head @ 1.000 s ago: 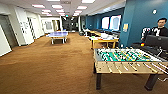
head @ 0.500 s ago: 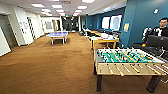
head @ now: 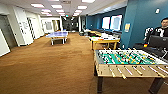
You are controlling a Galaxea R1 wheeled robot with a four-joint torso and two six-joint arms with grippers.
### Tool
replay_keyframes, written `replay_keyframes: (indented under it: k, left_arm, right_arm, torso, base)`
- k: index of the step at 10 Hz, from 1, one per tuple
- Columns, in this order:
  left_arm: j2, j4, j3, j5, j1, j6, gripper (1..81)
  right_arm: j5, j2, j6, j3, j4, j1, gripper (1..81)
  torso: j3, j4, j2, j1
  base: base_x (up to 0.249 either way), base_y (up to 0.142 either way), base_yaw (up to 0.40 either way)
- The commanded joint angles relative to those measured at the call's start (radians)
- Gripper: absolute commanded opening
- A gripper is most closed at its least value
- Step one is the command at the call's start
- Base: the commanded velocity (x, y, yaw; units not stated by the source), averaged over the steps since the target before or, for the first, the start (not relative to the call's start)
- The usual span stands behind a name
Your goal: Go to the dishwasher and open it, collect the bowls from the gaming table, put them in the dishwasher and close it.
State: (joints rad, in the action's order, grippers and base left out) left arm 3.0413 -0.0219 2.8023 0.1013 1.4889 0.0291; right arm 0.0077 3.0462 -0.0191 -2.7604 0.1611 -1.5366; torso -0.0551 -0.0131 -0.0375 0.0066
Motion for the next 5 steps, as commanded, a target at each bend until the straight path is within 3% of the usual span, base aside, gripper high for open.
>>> replay_keyframes:
  k: [1,4,5]
  left_arm:
    - [-0.008,0.004,0.005,-0.049,-0.052,0.002,81.1]
    - [-0.008,0.004,0.005,-0.049,-0.052,0.002,81.1]
    - [-0.007,0.004,0.005,-0.049,-0.052,0.002,81.1]
  right_arm:
    - [-0.051,0.01,0.005,0.004,0.005,0.049,81.1]
    - [-0.051,0.01,0.005,0.004,0.005,0.049,81.1]
    - [-0.051,0.01,0.005,0.004,0.005,0.049,81.1]
  torso:
    - [0.0,0.0,0.0,0.0]
    - [0.0,0.0,0.0,0.001]
    - [0.0,0.0,0.0,0.001]
  base:
    - [0.102,0.089,0.0]
    - [0.102,0.087,0.0]
    - [0.101,0.0,0.0]
